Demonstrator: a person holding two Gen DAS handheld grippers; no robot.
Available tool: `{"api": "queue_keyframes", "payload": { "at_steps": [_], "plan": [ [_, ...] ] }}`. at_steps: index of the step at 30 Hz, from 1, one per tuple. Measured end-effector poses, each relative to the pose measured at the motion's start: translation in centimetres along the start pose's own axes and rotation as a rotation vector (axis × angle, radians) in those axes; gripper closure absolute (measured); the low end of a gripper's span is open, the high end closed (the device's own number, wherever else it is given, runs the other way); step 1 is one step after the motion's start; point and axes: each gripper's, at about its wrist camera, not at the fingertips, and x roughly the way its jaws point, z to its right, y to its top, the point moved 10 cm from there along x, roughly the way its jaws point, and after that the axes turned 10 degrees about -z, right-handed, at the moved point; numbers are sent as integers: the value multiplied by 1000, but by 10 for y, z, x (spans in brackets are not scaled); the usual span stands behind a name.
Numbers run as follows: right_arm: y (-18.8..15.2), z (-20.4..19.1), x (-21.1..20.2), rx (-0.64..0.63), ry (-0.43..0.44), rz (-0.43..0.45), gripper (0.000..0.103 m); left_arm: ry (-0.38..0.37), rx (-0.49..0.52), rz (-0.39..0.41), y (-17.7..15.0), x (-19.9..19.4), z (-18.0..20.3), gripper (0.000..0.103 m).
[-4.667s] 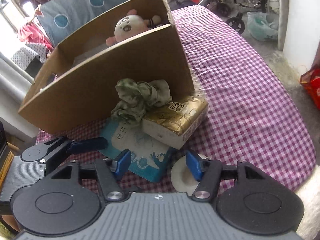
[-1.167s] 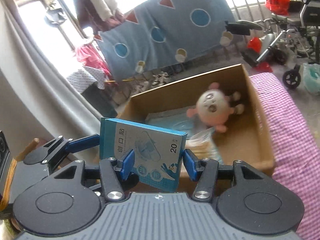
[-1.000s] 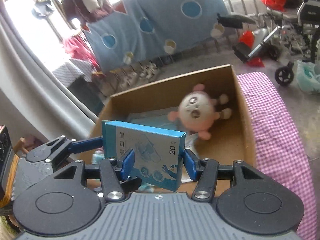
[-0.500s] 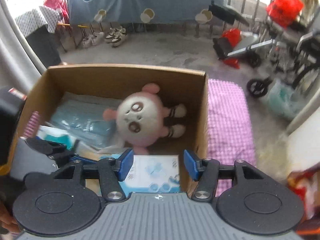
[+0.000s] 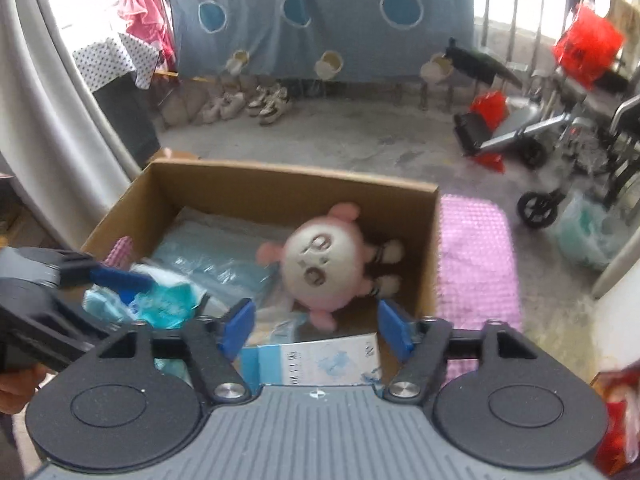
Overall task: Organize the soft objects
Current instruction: 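Lower the bandage box into the box beside the sticks and open the right gripper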
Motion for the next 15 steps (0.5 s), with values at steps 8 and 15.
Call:
{"api": "queue_keyframes", "payload": {
  "at_steps": [8, 15],
  "plan": [
    [-23, -14, 41, 221, 167, -285, 26, -6, -20, 142, -27, -44, -9, 1],
    [-45, 1, 90, 376, 31, -545, 5, -26, -10, 225, -36, -59, -15, 1]
  ]
}}
